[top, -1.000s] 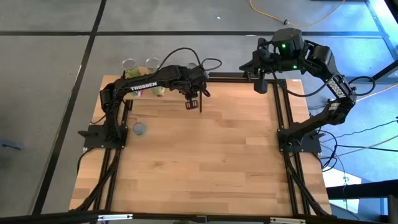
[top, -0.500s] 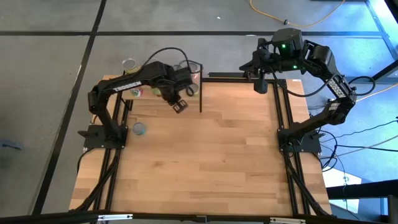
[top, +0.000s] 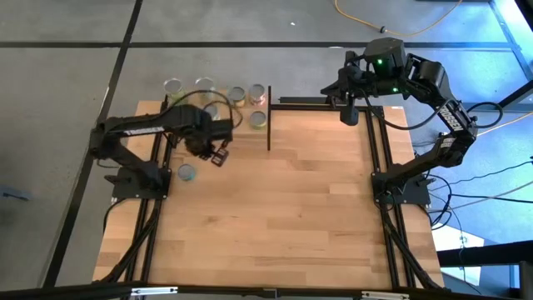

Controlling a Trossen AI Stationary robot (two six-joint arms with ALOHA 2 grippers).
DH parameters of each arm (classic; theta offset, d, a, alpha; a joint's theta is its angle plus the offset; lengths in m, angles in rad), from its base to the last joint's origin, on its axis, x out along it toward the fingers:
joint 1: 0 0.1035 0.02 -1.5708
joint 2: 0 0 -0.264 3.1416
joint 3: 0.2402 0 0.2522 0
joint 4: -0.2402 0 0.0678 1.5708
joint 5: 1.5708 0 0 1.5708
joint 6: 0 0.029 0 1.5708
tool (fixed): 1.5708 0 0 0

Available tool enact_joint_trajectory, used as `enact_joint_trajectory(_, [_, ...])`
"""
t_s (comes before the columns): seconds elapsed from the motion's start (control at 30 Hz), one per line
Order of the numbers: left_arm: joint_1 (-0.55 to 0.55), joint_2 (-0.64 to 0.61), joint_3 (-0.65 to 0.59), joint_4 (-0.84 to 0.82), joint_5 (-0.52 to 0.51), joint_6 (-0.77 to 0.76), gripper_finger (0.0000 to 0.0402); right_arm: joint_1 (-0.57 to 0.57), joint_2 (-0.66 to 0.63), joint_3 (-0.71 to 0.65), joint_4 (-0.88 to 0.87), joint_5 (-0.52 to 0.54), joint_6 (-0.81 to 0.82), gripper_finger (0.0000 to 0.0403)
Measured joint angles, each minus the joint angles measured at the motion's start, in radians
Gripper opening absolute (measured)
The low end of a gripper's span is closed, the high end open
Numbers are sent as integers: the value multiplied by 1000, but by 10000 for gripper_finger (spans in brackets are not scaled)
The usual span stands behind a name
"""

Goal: Pick and place cans onto a shelf
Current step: Put the canned tuna on the shelf

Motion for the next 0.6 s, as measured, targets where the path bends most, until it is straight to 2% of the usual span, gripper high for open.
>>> enact_joint_trajectory(0.23, [-51,-100,-286,37,18,-176,39,0,0,0,0,0,0,0])
enact_joint_trajectory(0.47, [-98,-121,-515,192,9,-172,39,0,0,0,0,0,5,0])
enact_joint_trajectory(0.6, [-109,-121,-623,321,12,-120,39,0,0,0,0,0,32,1])
